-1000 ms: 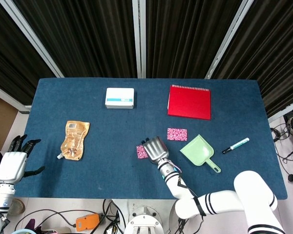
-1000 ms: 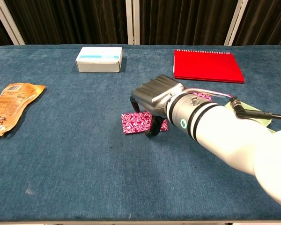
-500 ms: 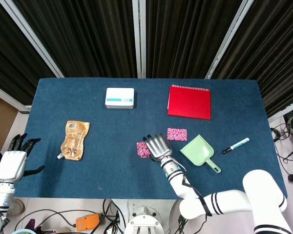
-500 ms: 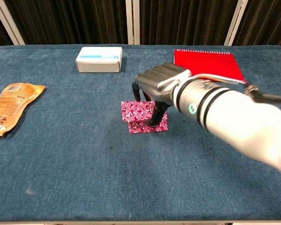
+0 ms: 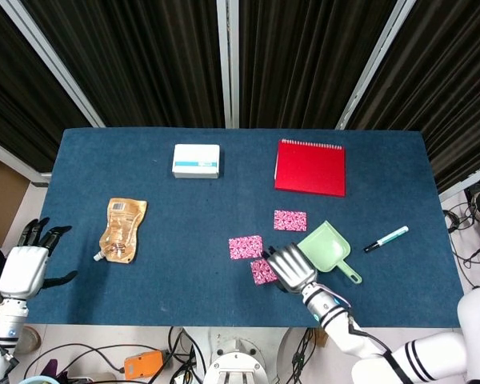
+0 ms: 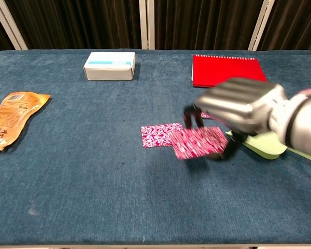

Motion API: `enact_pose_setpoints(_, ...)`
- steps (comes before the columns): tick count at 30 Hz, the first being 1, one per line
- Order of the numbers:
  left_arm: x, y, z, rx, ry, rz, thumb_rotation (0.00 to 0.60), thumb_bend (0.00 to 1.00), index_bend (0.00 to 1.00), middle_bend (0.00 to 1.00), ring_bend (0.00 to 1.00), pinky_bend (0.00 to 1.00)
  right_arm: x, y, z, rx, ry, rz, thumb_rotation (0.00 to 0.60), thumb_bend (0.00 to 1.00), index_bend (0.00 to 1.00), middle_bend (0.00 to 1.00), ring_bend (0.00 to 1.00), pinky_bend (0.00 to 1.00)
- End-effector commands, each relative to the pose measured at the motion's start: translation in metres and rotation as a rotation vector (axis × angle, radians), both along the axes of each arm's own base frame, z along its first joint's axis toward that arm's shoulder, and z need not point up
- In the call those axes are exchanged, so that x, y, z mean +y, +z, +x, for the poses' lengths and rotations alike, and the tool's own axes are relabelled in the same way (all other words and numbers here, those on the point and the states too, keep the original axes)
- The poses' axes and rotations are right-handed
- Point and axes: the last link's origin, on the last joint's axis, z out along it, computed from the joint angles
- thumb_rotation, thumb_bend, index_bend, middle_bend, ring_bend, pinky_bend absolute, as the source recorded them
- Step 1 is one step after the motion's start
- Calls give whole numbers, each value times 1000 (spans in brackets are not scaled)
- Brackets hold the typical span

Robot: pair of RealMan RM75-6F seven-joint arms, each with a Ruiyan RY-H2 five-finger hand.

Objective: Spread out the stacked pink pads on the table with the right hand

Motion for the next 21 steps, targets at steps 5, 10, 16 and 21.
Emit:
enact_pose_setpoints(5,-1,-1,4,1,-7,-1,600,38,180,227,21,0,20,-11,-22,71,66,35,535,616,522,464,887,1000)
enact_pose_setpoints(10,-2,0,3,1,-1,4,600,38,180,227,22,0,24,-15,-28,125,88,23,535,572,398,439,880,1000)
enact_pose_setpoints(16,-3,-1,3,4,-5,8,600,38,180,227,22,0,29,-15,-32,157,77,39,538,418,240,323,855,1000)
enact_pose_setpoints(21,-2,0,3,3,-9,11,600,38,180,227,21,0,32,-10,-32,163,83,36,538,319,168,269,844,1000)
